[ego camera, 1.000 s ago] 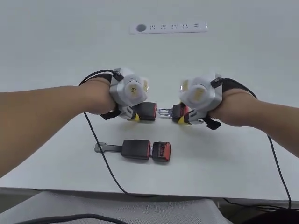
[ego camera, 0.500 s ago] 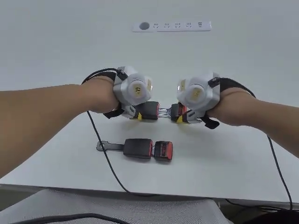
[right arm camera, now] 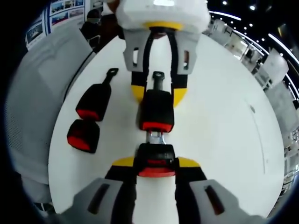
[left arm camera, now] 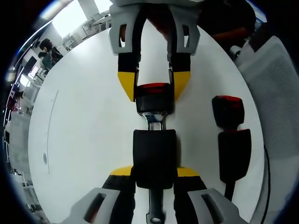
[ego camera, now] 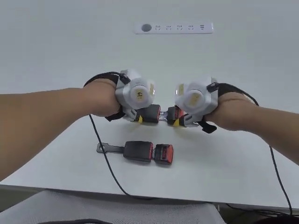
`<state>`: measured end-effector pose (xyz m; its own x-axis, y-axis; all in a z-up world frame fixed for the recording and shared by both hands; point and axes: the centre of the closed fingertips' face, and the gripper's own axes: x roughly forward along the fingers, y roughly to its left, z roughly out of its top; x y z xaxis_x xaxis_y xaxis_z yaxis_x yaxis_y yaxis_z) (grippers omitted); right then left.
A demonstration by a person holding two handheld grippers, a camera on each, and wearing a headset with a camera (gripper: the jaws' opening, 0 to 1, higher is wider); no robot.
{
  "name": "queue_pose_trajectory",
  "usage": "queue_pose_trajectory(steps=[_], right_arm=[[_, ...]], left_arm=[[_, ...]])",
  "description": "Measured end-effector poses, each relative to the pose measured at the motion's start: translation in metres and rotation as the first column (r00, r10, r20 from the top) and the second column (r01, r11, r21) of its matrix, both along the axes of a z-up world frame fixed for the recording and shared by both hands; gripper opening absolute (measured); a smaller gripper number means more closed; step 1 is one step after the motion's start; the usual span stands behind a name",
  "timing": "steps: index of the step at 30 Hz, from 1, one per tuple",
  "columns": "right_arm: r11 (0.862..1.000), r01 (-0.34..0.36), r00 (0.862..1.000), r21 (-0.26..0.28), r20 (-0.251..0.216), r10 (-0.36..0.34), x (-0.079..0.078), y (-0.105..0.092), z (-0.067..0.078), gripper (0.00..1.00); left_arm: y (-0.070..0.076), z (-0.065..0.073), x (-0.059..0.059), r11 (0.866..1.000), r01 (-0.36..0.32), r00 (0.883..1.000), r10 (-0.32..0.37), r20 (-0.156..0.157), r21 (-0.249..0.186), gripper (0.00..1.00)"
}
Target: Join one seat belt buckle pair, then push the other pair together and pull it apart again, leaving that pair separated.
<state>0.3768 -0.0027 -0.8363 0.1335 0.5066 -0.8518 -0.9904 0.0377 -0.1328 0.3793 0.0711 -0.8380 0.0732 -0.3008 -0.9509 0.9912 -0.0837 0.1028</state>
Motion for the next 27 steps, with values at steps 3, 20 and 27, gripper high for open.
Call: queue_pose_trajectory(steps=[3, 20, 27], right_arm=[[1.0, 0.005, 1.0, 0.002, -0.007, -0.005, 0.001, 0.004, 0.001, 0.28], [1.0, -0.009, 1.0, 0.007, -0.006, 0.009, -0.001, 0.017, 0.001, 0.28], [1.0, -0.021, 1.0, -0.01, -0.002, 0.021, -0.001, 0.006, 0.001, 0.29]], left_arm=[[0.0, -0.002, 0.003, 1.0, -0.008, 1.0, 0.008, -0.009, -0.004, 0.31], [0.002, -0.007, 0.003, 1.0, -0.027, 1.0, 0.027, -0.014, -0.007, 0.31], [0.002, -0.007, 0.003, 1.0, -0.029, 0.999, 0.029, -0.019, -0.003, 0.31]])
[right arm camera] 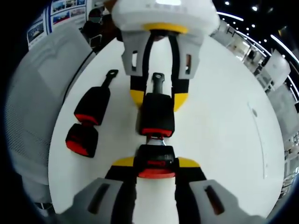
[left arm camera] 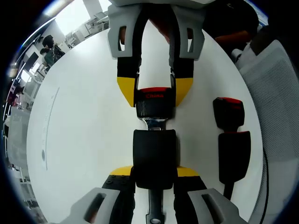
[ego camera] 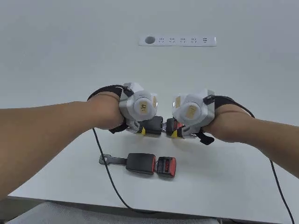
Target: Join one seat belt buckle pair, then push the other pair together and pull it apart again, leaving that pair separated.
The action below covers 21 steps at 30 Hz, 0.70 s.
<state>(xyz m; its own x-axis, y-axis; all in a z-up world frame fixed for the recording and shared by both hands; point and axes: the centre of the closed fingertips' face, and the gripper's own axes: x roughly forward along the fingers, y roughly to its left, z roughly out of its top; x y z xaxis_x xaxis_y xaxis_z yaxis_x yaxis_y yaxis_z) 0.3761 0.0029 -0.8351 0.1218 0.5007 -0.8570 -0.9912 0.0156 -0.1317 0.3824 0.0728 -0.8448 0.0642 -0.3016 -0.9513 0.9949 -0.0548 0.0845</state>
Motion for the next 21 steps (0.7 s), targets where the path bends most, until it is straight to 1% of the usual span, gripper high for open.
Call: queue_pose_trajectory(steps=[2, 3, 7, 10, 13, 15, 17, 21], right_arm=[[1.0, 0.002, 1.0, -0.004, 0.001, -0.002, 0.0, -0.006, 0.0, 0.29], [1.0, 0.003, 1.0, 0.012, 0.0, -0.003, -0.001, -0.006, 0.0, 0.29], [1.0, 0.008, 1.0, 0.018, 0.0, -0.008, -0.001, -0.005, 0.001, 0.29], [1.0, 0.013, 1.0, 0.017, -0.001, -0.013, -0.002, -0.009, 0.001, 0.29], [1.0, 0.024, 1.0, 0.006, 0.002, -0.024, -0.003, -0.02, 0.0, 0.3], [1.0, 0.03, 1.0, -0.003, 0.007, -0.03, -0.004, -0.031, 0.0, 0.3], [0.999, 0.038, 0.999, -0.006, 0.003, -0.038, -0.005, -0.043, 0.0, 0.3], [0.997, 0.077, 0.997, -0.022, 0.008, -0.077, -0.005, -0.069, 0.0, 0.3]], left_arm=[[0.0, 0.0, 0.0, 1.0, -0.003, 1.0, 0.003, -0.001, -0.002, 0.31], [0.0, 0.0, 0.0, 1.0, -0.001, 1.0, 0.001, -0.001, -0.004, 0.31], [0.0, 0.001, 0.0, 1.0, -0.004, 1.0, 0.004, 0.003, -0.005, 0.31], [0.0, 0.001, 0.0, 1.0, -0.007, 1.0, 0.007, 0.002, -0.006, 0.31], [0.0, 0.001, 0.0, 1.0, -0.008, 1.0, 0.008, 0.0, -0.006, 0.32], [0.0, 0.001, 0.0, 1.0, -0.008, 1.0, 0.008, 0.0, -0.003, 0.32], [0.0, 0.001, 0.0, 1.0, -0.007, 1.0, 0.007, 0.0, -0.004, 0.32], [-0.001, 0.001, 0.001, 1.0, -0.006, 1.0, 0.006, 0.001, 0.001, 0.32]])
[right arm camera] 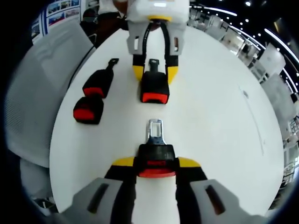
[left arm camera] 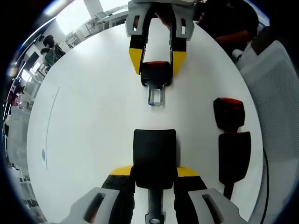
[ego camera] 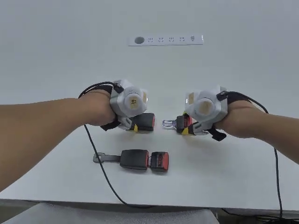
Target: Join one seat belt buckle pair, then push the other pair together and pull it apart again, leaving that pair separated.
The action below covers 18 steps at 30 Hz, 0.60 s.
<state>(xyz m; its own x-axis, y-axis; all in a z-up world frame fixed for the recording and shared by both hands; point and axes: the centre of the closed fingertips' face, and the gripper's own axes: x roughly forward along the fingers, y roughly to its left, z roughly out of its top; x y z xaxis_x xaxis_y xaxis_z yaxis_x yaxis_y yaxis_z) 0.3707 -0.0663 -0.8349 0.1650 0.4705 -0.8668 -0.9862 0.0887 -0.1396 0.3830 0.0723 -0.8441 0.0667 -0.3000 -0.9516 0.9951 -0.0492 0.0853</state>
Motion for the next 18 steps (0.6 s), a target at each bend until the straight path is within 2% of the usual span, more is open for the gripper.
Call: queue_pose_trajectory(steps=[5, 12, 16, 18], right_arm=[[0.999, 0.029, 1.0, -0.021, -0.004, -0.029, -0.004, -0.028, 0.0, 0.31], [0.997, 0.053, 0.999, -0.059, -0.003, -0.054, -0.011, -0.067, -0.001, 0.31], [0.995, 0.073, 0.997, -0.074, -0.014, -0.074, -0.015, -0.079, -0.001, 0.32], [0.994, 0.071, 0.997, -0.084, -0.005, -0.072, -0.017, -0.082, -0.002, 0.32]], left_arm=[[-0.001, 0.0, 0.0, 1.0, 0.003, 1.0, -0.003, 0.008, 0.01, 0.32], [-0.001, 0.001, 0.001, 1.0, -0.005, 1.0, 0.005, 0.017, 0.0, 0.32], [-0.001, 0.002, 0.001, 1.0, -0.003, 1.0, 0.002, 0.026, 0.005, 0.32], [-0.001, 0.002, 0.001, 1.0, -0.006, 0.999, 0.006, 0.032, 0.005, 0.32]])
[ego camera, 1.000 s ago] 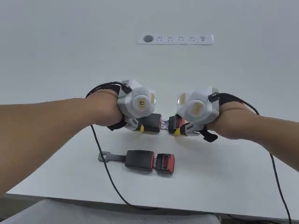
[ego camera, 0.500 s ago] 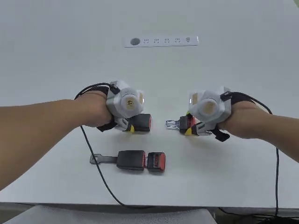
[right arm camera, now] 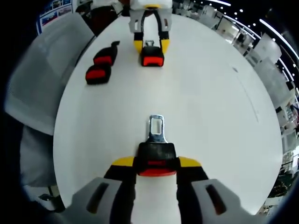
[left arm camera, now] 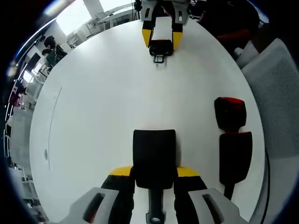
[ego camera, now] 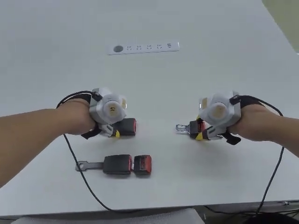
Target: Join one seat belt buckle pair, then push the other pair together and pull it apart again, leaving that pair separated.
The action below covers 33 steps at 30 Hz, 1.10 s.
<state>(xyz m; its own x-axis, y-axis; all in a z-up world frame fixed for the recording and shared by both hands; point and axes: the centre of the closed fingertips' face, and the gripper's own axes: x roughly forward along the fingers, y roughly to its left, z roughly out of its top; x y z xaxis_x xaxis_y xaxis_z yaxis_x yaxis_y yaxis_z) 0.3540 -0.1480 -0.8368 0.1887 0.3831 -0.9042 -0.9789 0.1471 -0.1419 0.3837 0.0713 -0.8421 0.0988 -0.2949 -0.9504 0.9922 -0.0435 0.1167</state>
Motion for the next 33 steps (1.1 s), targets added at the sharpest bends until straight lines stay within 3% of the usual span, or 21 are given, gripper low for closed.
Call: queue_pose_trajectory(steps=[6, 10, 12, 13, 14, 16, 18, 21, 25, 29, 33], right_arm=[[0.998, -0.023, 0.999, -0.054, 0.031, 0.025, -0.001, -0.001, -0.006, 0.34], [0.999, -0.008, 0.998, -0.043, 0.059, 0.011, 0.001, -0.001, -0.003, 0.42], [1.0, -0.012, 0.993, -0.02, 0.119, 0.014, 0.006, 0.001, 0.004, 0.47], [1.0, -0.002, 0.992, -0.013, 0.126, 0.004, 0.006, 0.0, 0.006, 0.48], [1.0, 0.017, 0.99, 0.004, 0.142, -0.017, 0.007, -0.001, 0.01, 0.48], [0.998, 0.048, 0.983, 0.039, 0.176, -0.054, 0.01, -0.001, 0.02, 0.48], [0.987, 0.112, 0.976, 0.111, 0.176, -0.131, 0.01, 0.001, 0.031, 0.49], [0.973, 0.142, 0.969, 0.183, 0.174, -0.175, 0.002, 0.006, 0.05, 0.51], [0.945, 0.189, 0.96, 0.268, 0.154, -0.235, -0.01, 0.009, 0.062, 0.56], [0.927, 0.216, 0.953, 0.306, 0.142, -0.269, -0.028, 0.009, 0.072, 0.63], [0.916, 0.229, 0.951, 0.329, 0.125, -0.282, -0.051, 0.01, 0.078, 0.69]], left_arm=[[-0.001, 0.001, 0.0, 1.0, 0.013, 1.0, -0.013, 0.017, 0.009, 0.33], [-0.002, 0.005, -0.003, 0.999, 0.035, 0.999, -0.036, 0.039, 0.014, 0.34], [-0.002, 0.008, 0.0, 0.999, 0.048, 0.996, -0.049, 0.073, 0.015, 0.41], [-0.002, 0.01, 0.001, 0.999, 0.041, 0.996, -0.041, 0.082, 0.006, 0.44], [-0.003, 0.015, 0.005, 1.0, 0.019, 0.993, -0.018, 0.113, -0.015, 0.45], [0.0, 0.023, 0.004, 0.999, 0.002, 0.992, 0.002, 0.125, -0.033, 0.47], [0.002, 0.032, 0.0, 0.997, -0.029, 0.99, 0.038, 0.133, -0.064, 0.5], [0.01, 0.043, -0.007, 0.993, -0.074, 0.984, 0.088, 0.158, -0.093, 0.57], [0.023, 0.053, -0.021, 0.971, -0.166, 0.973, 0.19, 0.135, -0.169, 0.61], [0.037, 0.067, -0.039, 0.952, -0.225, 0.959, 0.254, 0.124, -0.207, 0.64], [0.052, 0.076, -0.057, 0.918, -0.301, 0.939, 0.333, 0.089, -0.256, 0.67]])
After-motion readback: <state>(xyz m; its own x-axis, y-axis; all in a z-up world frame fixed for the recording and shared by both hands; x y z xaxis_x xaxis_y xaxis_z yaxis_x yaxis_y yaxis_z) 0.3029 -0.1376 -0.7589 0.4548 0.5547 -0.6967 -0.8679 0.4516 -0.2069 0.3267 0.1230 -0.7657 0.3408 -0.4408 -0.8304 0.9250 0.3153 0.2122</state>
